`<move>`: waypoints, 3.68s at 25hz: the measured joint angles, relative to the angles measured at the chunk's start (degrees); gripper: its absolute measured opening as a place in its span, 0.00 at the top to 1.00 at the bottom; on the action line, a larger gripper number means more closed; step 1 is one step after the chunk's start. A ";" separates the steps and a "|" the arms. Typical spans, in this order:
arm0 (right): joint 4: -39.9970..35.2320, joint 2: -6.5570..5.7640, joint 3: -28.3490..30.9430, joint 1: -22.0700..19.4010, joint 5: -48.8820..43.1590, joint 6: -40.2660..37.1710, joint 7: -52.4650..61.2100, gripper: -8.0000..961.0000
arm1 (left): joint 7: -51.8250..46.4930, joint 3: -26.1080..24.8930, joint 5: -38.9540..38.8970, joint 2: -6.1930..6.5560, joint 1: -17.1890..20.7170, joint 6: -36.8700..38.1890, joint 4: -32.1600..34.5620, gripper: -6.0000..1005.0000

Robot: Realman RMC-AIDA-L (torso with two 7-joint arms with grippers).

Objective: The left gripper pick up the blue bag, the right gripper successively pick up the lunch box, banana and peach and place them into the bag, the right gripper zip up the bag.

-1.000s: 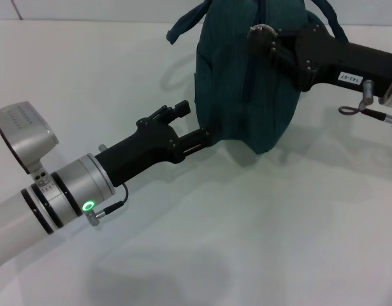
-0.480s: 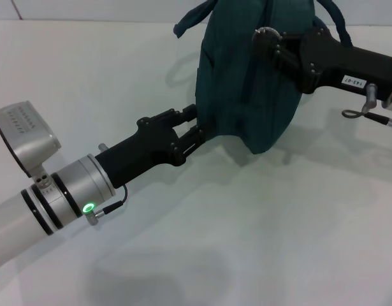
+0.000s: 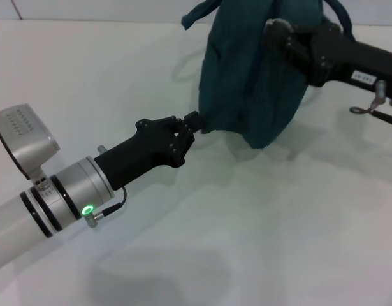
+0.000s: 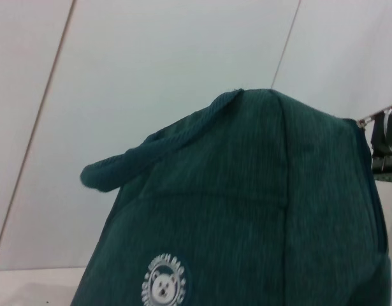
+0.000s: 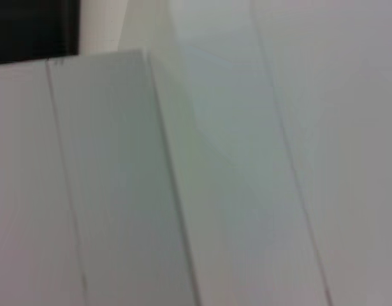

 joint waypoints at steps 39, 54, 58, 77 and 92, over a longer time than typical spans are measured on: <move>-28.23 -3.57 -0.37 0.90 -39.58 -0.42 52.07 0.95 | -0.49 0.36 0.28 0.58 2.18 -0.43 1.72 0.93; -34.85 -1.21 -0.04 1.00 -37.16 2.14 47.06 0.95 | -0.58 0.44 0.34 0.62 2.29 -0.63 1.94 0.90; -34.23 -0.70 -1.57 1.73 -31.15 2.00 42.03 0.94 | -1.09 0.45 0.34 0.62 2.48 -0.64 1.75 0.88; -28.16 -0.71 -4.99 6.03 -26.90 4.58 37.79 0.94 | -4.40 0.95 -2.98 0.49 6.54 8.17 7.80 0.49; -28.01 -0.54 -5.08 5.20 -26.12 3.32 36.95 0.94 | -3.04 0.73 -4.17 0.00 -1.16 1.13 2.77 0.18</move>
